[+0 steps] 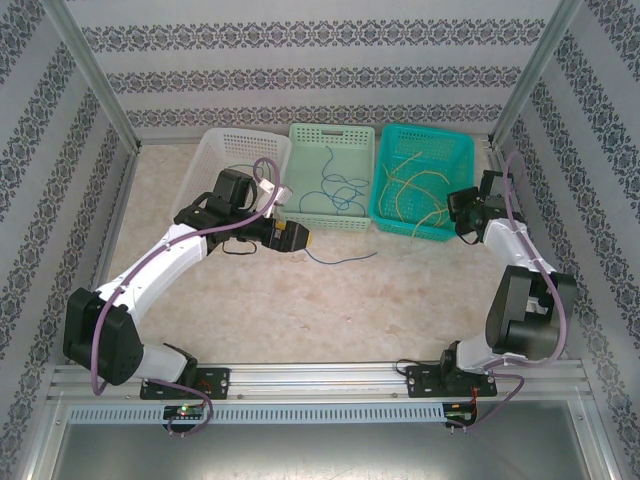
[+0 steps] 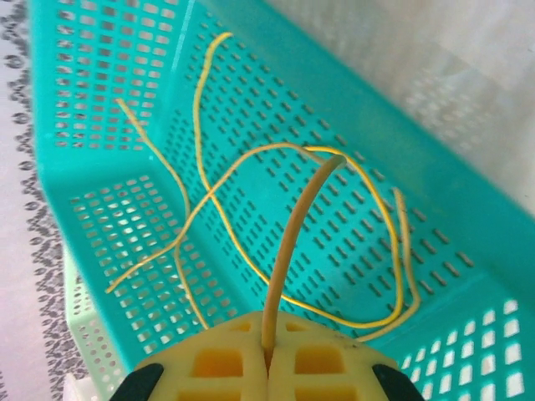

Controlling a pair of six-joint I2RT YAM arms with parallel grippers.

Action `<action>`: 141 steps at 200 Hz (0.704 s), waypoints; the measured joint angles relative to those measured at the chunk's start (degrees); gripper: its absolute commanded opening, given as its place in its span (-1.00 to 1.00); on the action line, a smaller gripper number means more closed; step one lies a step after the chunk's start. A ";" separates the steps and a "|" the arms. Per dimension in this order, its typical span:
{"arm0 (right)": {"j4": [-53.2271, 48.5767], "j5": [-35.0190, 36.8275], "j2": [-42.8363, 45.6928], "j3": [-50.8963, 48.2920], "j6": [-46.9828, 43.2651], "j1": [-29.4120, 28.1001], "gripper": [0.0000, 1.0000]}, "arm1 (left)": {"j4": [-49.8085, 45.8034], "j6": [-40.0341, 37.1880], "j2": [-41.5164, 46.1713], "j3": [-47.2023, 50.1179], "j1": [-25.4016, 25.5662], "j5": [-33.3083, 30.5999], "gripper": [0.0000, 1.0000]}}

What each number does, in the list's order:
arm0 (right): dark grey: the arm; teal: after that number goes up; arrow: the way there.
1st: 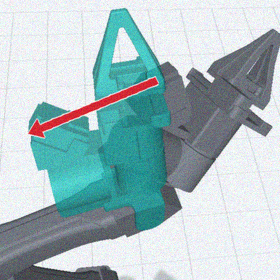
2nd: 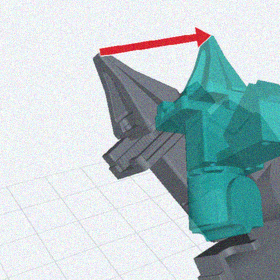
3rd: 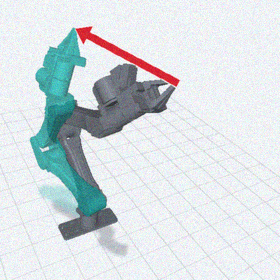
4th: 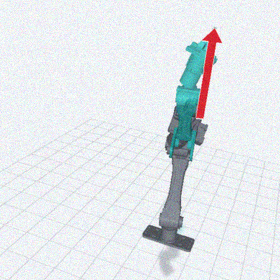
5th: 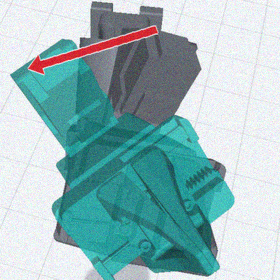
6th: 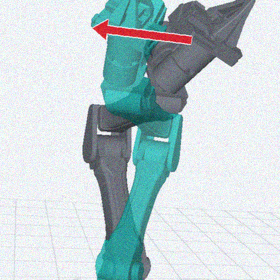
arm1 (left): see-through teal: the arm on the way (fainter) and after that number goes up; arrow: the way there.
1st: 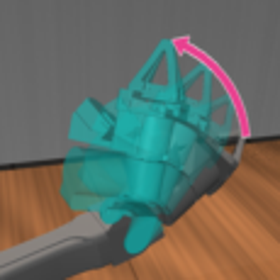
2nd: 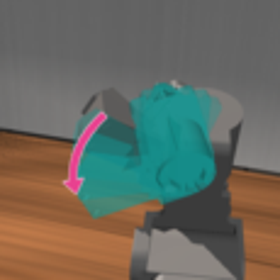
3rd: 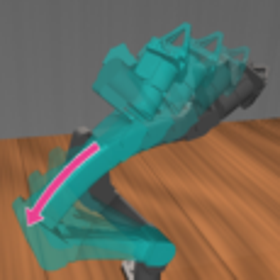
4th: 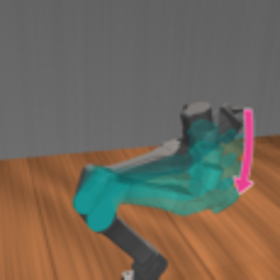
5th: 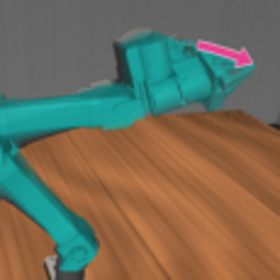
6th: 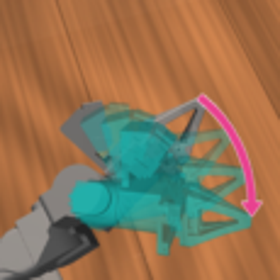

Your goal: Untangle the cables

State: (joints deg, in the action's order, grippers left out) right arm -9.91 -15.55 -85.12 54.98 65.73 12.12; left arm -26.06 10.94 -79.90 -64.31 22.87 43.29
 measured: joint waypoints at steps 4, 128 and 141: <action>0.26 0.09 0.17 0.02 -0.26 -0.11 -0.45 | 0.00 0.04 0.00 0.00 0.00 0.00 0.99; -4.42 1.60 3.13 3.52 -10.69 -1.42 0.06 | 0.02 0.13 0.00 0.00 0.00 0.20 0.99; -5.05 0.74 3.13 3.89 -11.10 -1.46 0.15 | 0.02 0.22 0.00 0.00 0.00 0.20 0.99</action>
State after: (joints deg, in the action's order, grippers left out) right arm -14.96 -14.81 -82.00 58.87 54.63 10.66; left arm -26.04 11.16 -79.90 -64.31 22.87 43.48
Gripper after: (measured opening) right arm 0.546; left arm 0.997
